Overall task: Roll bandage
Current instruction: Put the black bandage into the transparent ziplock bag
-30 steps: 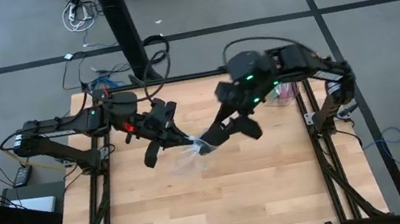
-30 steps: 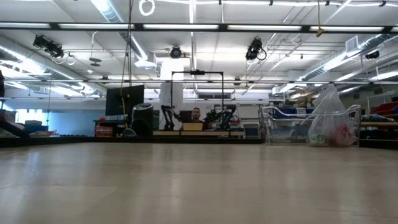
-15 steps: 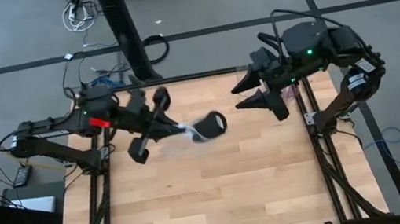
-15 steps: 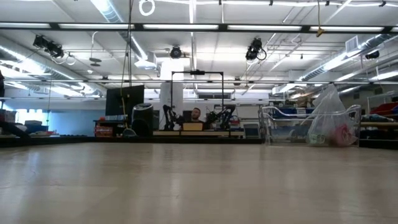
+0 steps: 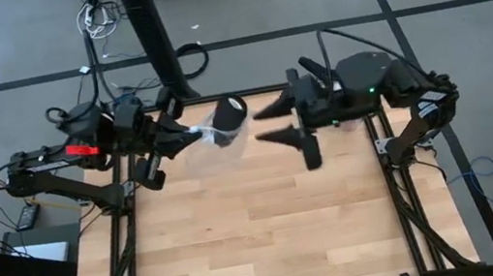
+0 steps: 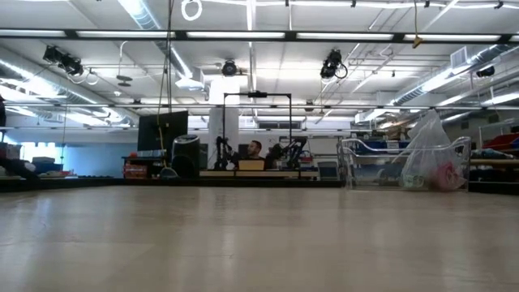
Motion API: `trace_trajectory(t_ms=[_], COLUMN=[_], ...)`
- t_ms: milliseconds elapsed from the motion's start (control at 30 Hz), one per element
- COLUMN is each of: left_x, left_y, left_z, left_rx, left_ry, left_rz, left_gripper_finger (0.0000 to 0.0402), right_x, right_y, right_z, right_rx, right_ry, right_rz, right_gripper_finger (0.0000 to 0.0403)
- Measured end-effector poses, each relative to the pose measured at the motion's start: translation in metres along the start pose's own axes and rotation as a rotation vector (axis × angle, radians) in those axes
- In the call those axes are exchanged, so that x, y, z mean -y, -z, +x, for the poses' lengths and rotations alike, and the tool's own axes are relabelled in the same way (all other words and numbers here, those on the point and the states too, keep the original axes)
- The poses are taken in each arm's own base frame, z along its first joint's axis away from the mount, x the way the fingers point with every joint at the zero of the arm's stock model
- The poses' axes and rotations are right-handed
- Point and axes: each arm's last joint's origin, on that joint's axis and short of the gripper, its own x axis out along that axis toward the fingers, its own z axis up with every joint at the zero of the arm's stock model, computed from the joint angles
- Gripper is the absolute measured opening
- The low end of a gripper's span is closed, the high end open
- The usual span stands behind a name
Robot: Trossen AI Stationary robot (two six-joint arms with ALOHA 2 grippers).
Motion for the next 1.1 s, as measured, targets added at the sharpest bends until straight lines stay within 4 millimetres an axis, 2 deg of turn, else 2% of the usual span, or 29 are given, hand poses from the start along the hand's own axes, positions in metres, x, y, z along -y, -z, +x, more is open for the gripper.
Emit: trace_trajectory(t_ms=[67, 233, 567, 800, 967, 1100], left_x=[0.0, 0.0, 0.003, 0.004, 0.004, 0.004], left_y=[0.0, 0.0, -0.011, -0.013, -0.013, -0.014], left_z=[0.0, 0.0, -0.01, -0.013, -0.012, -0.012], left_rx=[0.002, 0.002, 0.034, 0.041, 0.041, 0.05], left_ry=[0.0, 0.0, 0.006, 0.007, 0.007, 0.008], left_rz=[0.0, -0.003, 0.004, 0.006, 0.007, 0.02], left_gripper_finger=[0.0005, 0.0005, 0.0005, 0.0005, 0.0005, 0.0005], right_x=[0.001, 0.002, 0.005, 0.006, 0.007, 0.011], right_y=[-0.001, -0.004, -0.005, -0.008, -0.006, 0.0], right_z=[0.004, 0.004, 0.003, 0.006, 0.02, 0.038], right_rx=[0.024, 0.06, 0.065, 0.097, 0.104, 0.079], right_ry=[0.057, 0.062, 0.134, 0.057, 0.032, -0.032], right_rz=[-0.011, -0.003, 0.023, 0.033, 0.028, 0.031], right_gripper_finger=[0.019, 0.0187, 0.0208, 0.0224, 0.0214, 0.0176])
